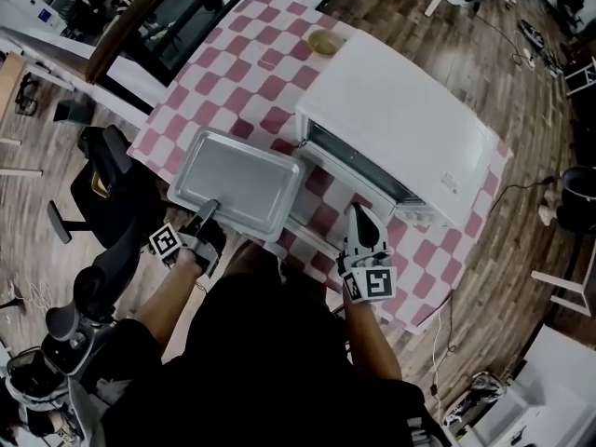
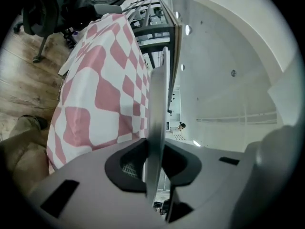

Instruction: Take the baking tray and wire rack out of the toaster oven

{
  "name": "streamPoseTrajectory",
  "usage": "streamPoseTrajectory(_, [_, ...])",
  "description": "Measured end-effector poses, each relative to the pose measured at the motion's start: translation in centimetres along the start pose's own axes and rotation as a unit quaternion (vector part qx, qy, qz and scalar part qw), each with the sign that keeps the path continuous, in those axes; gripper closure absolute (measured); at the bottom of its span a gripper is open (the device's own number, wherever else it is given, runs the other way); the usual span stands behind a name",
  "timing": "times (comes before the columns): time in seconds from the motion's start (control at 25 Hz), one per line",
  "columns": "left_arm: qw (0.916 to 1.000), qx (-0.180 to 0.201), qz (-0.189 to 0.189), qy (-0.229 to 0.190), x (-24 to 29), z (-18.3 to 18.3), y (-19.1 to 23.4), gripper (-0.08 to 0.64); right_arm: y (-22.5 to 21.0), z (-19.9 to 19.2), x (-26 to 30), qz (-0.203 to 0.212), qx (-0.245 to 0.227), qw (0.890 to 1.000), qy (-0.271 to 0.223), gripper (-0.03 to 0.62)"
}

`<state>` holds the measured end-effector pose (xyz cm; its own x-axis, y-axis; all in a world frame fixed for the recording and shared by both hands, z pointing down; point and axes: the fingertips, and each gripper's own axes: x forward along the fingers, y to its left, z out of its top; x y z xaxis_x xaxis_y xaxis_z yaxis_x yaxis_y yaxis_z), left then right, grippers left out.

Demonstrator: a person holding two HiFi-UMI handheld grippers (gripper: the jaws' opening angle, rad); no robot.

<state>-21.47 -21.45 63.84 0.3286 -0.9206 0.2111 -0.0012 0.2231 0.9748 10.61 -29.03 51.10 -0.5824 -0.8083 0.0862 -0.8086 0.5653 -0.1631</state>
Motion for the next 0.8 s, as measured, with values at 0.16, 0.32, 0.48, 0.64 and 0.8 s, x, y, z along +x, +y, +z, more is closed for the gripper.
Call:
streamPoseTrajectory(0.16, [0.9999,-0.001,-0.003,-0.017,0.2,4.2,-0.3,0.499,0.2,0.3,1.4,-0.016,-0.002,1.0,0.004,0.589])
streamPoseTrajectory(0.32, [0.9995,-0.002,-0.007,-0.032,1.9,8.7,-0.5,0.5,0.6,1.0,2.4,-0.04,-0.004,0.999,0.006,0.589])
streamPoseTrajectory(0.48, [0.9995,-0.002,-0.011,-0.03,5.4,12.0,-0.8,0.499,1.2,1.8,3.4,-0.07,-0.01,0.997,0.002,0.589])
streamPoseTrajectory(0.64, [0.9999,0.007,-0.007,-0.003,9.6,13.8,-0.6,0.499,1.2,2.6,3.8,-0.107,-0.013,0.994,0.0,0.588])
streamPoseTrajectory(0.8, [0.9995,0.017,-0.007,0.025,14.4,15.1,-1.2,0.499,1.4,3.2,4.1,-0.139,-0.016,0.99,-0.004,0.589])
